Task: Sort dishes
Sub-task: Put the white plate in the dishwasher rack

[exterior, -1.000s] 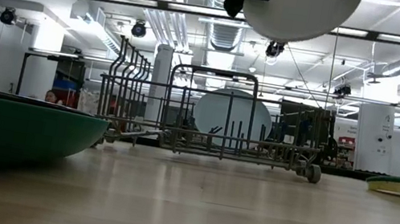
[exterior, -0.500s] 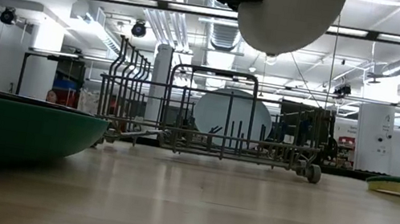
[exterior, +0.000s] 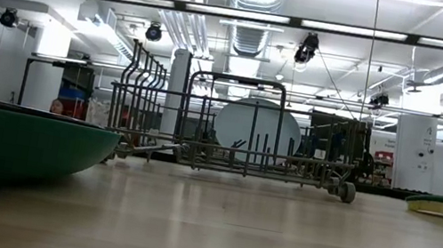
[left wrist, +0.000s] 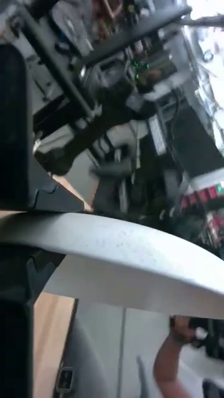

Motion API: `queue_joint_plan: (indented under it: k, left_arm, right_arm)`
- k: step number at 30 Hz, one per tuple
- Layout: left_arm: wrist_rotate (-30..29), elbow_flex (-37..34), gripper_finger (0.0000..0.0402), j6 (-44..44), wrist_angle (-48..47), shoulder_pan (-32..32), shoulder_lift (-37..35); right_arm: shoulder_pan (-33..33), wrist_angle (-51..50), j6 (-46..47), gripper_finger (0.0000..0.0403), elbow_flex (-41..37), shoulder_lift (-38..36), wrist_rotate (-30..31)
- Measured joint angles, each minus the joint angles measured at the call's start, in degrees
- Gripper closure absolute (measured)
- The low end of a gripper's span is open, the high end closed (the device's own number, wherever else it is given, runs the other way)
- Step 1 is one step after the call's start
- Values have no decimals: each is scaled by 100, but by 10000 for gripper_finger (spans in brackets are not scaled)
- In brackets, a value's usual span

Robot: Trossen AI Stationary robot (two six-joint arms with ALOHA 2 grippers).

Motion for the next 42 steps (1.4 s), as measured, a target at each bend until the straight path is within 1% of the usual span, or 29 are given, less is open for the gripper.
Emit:
queue_joint_plan:
  k: [3, 5, 6, 8, 9, 10, 12, 14, 16, 19, 21, 24, 26, 30, 36, 42]
  left_arm:
    - [17, 286, 387, -555, -41, 72, 98]
    - [108, 408, 383, -566, -143, 80, 121]
    - [240, 450, 381, -390, -250, 78, 150]
    - [448, 480, 378, 343, -573, 116, 183]
    - [472, 494, 378, 776, -781, 159, 199]
    - [412, 503, 378, 1180, -949, 214, 206]
    - [80, 482, 379, 1747, -1215, 297, 204]
    - [-140, 417, 379, 2066, -1530, 365, 195]
    - [-152, 319, 379, 2507, -1976, 409, 196]
    - [-169, 151, 379, 3392, -2649, 413, 197]
    - [-266, 53, 379, 3984, -3057, 413, 195]
    - [-619, -106, 378, 4474, -3196, 411, 195]
    - [-752, -185, 378, 4582, -3111, 411, 195]
    - [-745, -269, 378, 4608, -2969, 437, 195]
    - [-783, -308, 377, 4014, -2774, 292, 195]
    - [-1105, -310, 377, 3220, -1957, 186, 195]
  right_arm:
    - [-1, 211, 28, 166, 3, 224, 89]
    - [-1, 566, -129, 167, 3, 543, 92]
    - [16, 799, -286, 167, 1, 741, 82]
    - [59, 1325, -637, 167, -5, 1123, 187]
    - [94, 1601, -846, 167, 18, 1322, 389]
    - [134, 1870, -1075, 169, 63, 1517, 578]
    - [193, 2182, -1518, 172, 191, 1951, 634]
    - [198, 2222, -1677, 176, 330, 2326, 606]
    - [152, 2255, -1693, 181, 505, 2612, 610]
    - [74, 2265, -1695, 187, 719, 2909, 624]
    - [40, 2262, -1725, 189, 846, 3043, 613]
    - [15, 2284, -1799, 189, 981, 3042, 627]
    - [25, 2280, -1722, 184, 993, 3007, 631]
    - [128, 2333, -1651, 168, 1052, 3007, 620]
    - [106, 2771, -1623, 142, 1064, 3031, 610]
    - [121, 3240, -1719, 120, 1065, 3031, 469]
